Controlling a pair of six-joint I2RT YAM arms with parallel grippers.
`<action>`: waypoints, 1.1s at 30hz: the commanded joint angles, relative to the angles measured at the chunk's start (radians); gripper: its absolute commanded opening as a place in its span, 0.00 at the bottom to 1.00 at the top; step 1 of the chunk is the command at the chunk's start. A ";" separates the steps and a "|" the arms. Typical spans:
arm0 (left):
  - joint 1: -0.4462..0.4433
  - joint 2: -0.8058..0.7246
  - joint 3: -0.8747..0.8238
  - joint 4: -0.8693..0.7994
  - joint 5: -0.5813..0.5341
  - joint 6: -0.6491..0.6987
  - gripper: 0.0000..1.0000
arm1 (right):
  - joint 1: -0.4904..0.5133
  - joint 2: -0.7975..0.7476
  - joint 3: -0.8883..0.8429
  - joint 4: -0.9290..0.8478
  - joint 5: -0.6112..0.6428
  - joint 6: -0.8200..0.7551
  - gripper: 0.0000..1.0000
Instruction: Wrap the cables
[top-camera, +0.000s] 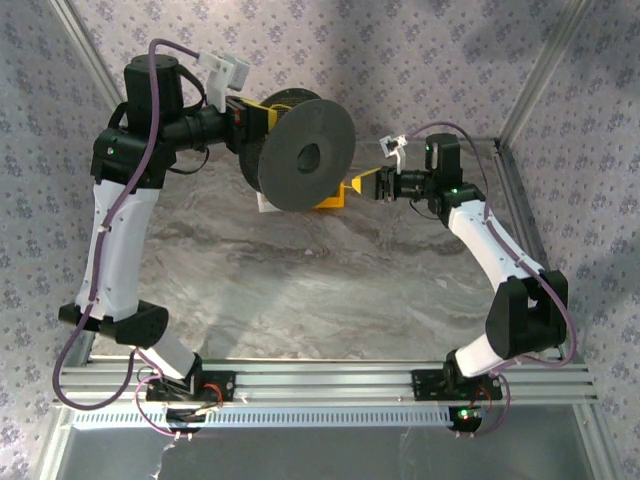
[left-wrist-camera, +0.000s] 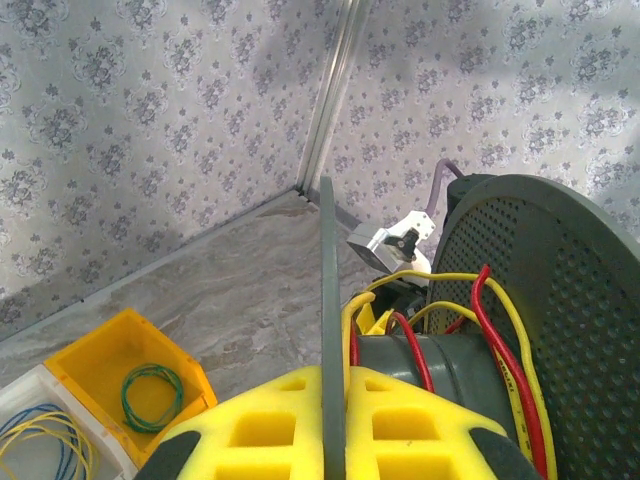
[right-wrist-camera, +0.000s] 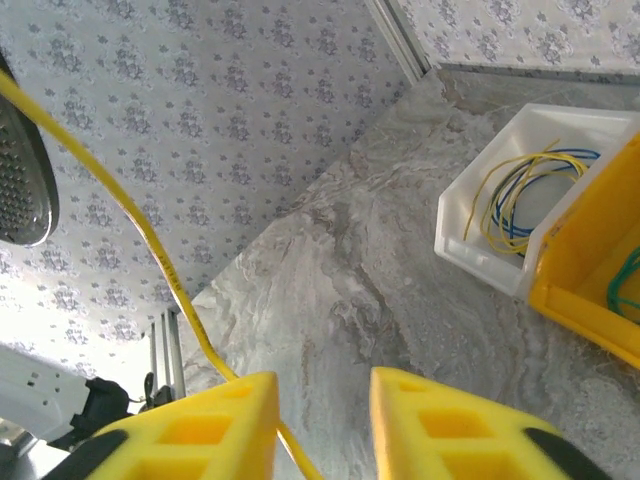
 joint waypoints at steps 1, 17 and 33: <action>0.006 -0.045 0.012 0.090 0.048 -0.022 0.00 | 0.004 0.009 0.033 0.018 -0.012 0.004 0.24; 0.028 0.136 0.189 0.159 -0.330 -0.230 0.00 | 0.099 -0.148 -0.015 -0.198 0.256 -0.182 0.00; -0.113 0.487 0.325 -0.004 -0.890 -0.128 0.00 | 0.542 -0.178 0.380 -0.546 0.493 -0.377 0.00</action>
